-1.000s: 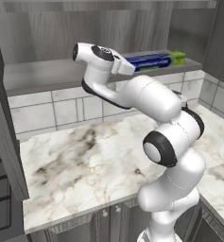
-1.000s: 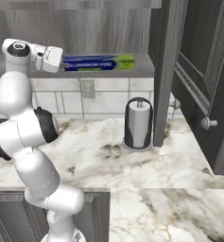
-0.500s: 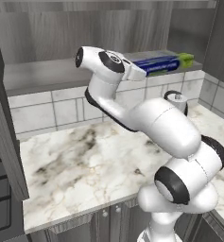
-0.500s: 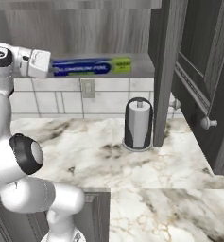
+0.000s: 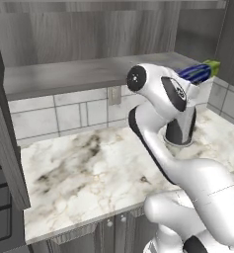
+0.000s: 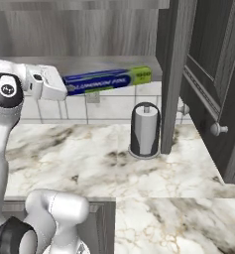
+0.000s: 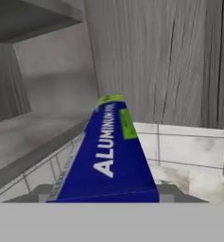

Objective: Retrieve the tupperware and aluminum foil from the cabinet and place them on the dining counter near the plate with onion and shrimp to prepare for storing leftovers.

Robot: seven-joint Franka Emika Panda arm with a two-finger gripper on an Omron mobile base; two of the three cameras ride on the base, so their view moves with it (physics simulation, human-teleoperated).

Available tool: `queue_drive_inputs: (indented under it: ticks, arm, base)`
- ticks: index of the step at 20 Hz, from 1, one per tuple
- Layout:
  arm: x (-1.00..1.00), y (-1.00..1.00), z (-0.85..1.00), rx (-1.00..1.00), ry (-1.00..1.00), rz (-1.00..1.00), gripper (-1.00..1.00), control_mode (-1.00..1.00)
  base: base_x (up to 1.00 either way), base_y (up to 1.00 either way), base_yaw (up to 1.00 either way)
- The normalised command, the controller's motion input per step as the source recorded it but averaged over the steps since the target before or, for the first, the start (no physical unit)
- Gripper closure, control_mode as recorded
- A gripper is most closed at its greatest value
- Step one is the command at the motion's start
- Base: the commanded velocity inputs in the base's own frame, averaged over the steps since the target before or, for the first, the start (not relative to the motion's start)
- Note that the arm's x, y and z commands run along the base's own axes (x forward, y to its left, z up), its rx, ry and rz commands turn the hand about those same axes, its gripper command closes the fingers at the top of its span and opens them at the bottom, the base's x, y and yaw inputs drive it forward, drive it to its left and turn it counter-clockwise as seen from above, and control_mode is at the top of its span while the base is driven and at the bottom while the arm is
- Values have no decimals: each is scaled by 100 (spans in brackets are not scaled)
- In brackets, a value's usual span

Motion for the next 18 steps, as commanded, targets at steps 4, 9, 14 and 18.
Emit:
queue_drive_inputs:
  ticks: [4, 9, 14, 18]
  arm:
    - [-100, -3, 6, -4, 1, 42, 100, -100]
    - [-100, 0, 19, -3, -1, 58, 100, -100]
    - [-60, 0, 17, -1, -2, 32, 100, 100]
    - [0, 0, 0, 0, 0, 0, 100, 100]
  base:
    - [0, 0, 0]
    - [0, 0, 0]
    - [-40, 0, 19]
    - [-100, 7, 43]
